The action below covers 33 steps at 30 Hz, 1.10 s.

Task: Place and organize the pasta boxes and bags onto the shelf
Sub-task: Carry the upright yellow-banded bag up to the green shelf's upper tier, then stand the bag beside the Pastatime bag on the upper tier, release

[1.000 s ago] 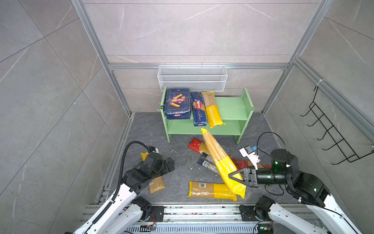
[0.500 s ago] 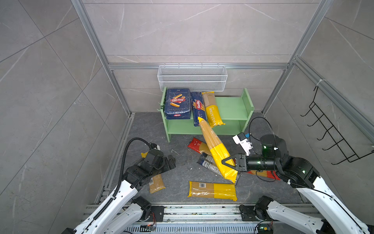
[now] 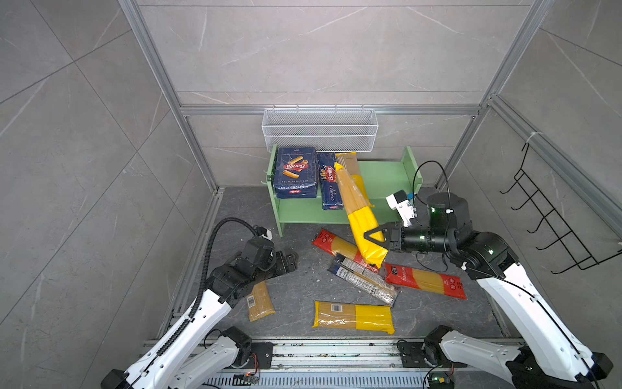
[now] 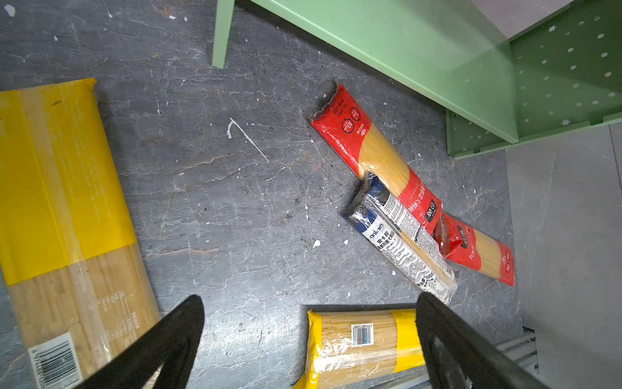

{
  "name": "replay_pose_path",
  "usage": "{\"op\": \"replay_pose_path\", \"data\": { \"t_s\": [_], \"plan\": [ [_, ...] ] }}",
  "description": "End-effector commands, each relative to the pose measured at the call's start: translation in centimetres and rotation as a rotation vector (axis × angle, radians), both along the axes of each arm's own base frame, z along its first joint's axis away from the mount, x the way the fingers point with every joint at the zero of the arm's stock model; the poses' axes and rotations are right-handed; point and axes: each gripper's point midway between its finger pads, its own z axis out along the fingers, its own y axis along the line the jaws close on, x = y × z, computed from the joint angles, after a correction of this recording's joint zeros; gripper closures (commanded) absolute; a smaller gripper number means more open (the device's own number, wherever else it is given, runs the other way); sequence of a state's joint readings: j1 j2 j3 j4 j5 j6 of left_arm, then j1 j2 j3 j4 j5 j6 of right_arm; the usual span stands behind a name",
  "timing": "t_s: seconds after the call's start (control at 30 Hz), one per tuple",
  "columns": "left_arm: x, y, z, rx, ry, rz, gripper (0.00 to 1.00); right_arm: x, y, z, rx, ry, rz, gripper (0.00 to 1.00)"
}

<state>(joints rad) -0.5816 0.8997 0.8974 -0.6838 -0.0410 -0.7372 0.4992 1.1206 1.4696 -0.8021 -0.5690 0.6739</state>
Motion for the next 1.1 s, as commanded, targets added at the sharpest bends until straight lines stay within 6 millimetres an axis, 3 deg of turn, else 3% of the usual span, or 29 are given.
{"op": "replay_pose_path", "data": {
  "t_s": [0.0, 0.2, 0.37, 0.7, 1.07],
  "plan": [
    [1.1, -1.2, 2.8, -0.034, -0.073, -0.05, 0.0, 2.1, -0.6, 7.0, 0.137, -0.231, 0.001, 1.0],
    [2.1, -2.4, 3.8, -0.048, -0.091, -0.077, 0.0, 6.3, -3.9, 8.2, 0.194, -0.223, -0.086, 1.0],
    [2.9, -3.1, 4.3, -0.055, -0.1, -0.092, 0.0, 9.3, -5.1, 8.5, 0.187, -0.223, -0.117, 1.0],
    [3.8, -4.3, 4.7, -0.075, -0.114, -0.124, 0.0, 15.4, -7.8, 6.7, 0.122, -0.202, -0.22, 1.0],
    [4.0, -4.4, 4.4, -0.067, -0.117, -0.134, 0.0, 19.2, -8.9, 4.7, 0.05, -0.168, -0.264, 1.0]
  ]
}}
